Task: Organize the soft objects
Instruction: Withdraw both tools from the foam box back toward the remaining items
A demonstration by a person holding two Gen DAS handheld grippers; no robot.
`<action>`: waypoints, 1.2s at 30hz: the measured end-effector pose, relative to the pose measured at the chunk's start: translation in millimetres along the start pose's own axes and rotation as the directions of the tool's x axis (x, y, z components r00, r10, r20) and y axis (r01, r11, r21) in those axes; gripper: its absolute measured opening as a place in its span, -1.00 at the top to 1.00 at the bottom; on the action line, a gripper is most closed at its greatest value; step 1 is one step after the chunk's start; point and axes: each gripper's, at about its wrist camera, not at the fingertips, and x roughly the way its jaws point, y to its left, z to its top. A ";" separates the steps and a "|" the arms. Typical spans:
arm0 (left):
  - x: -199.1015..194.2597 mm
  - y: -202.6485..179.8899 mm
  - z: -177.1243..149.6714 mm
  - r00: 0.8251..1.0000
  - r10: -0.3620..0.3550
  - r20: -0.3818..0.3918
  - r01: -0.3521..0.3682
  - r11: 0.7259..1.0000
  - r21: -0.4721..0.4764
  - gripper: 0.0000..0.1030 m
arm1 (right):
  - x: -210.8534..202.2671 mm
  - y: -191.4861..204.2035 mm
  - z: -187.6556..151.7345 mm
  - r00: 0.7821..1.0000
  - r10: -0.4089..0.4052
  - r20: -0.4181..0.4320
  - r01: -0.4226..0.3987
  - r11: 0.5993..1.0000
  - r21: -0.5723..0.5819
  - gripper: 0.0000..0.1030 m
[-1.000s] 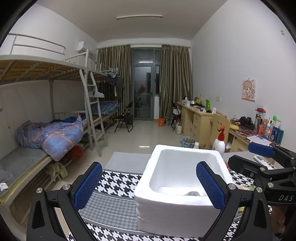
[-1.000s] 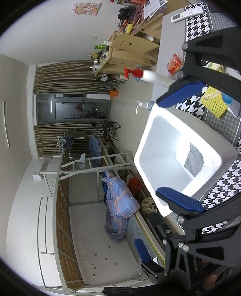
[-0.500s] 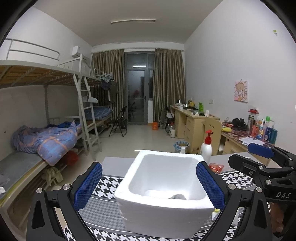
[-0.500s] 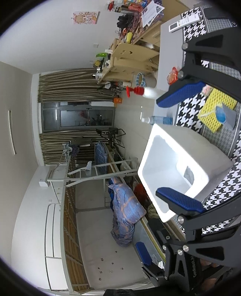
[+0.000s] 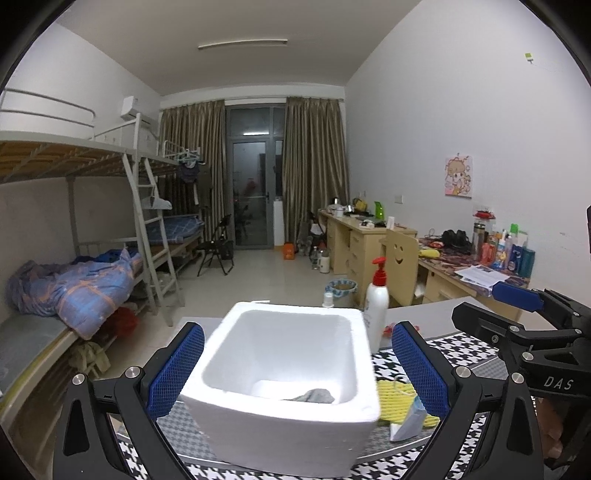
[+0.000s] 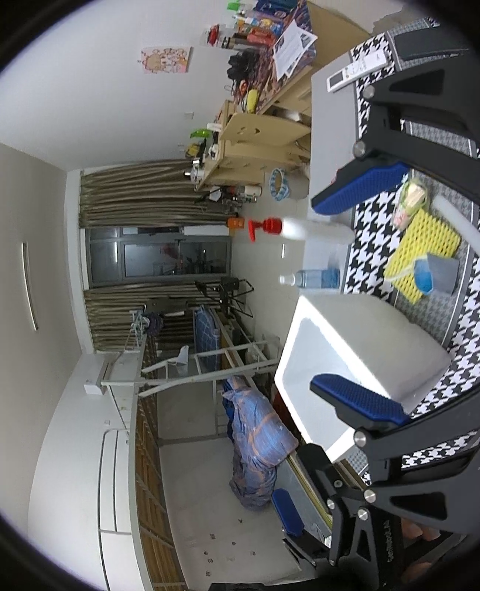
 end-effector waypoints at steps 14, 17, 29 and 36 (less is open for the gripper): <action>1.4 -34.5 -0.9 0.997 -0.083 -0.009 0.083 0.996 0.032 -0.98 | -20.3 -30.5 -8.5 0.997 -0.079 -0.005 0.079 0.996 0.031 -0.76; 2.1 -41.3 -1.8 0.995 -0.096 -0.015 0.097 0.994 0.043 -0.98 | -23.7 -37.3 -10.1 0.996 -0.091 -0.004 0.091 0.995 0.040 -0.77; 2.9 -65.1 -6.4 0.993 -0.118 -0.028 0.120 0.990 0.079 -0.98 | -31.9 -56.7 -16.7 0.994 -0.112 -0.009 0.112 0.992 0.054 -0.76; 5.0 -75.4 -12.3 0.990 -0.137 -0.031 0.139 0.987 0.083 -0.98 | -33.8 -69.7 -21.1 0.993 -0.116 -0.013 0.117 0.991 0.060 -0.76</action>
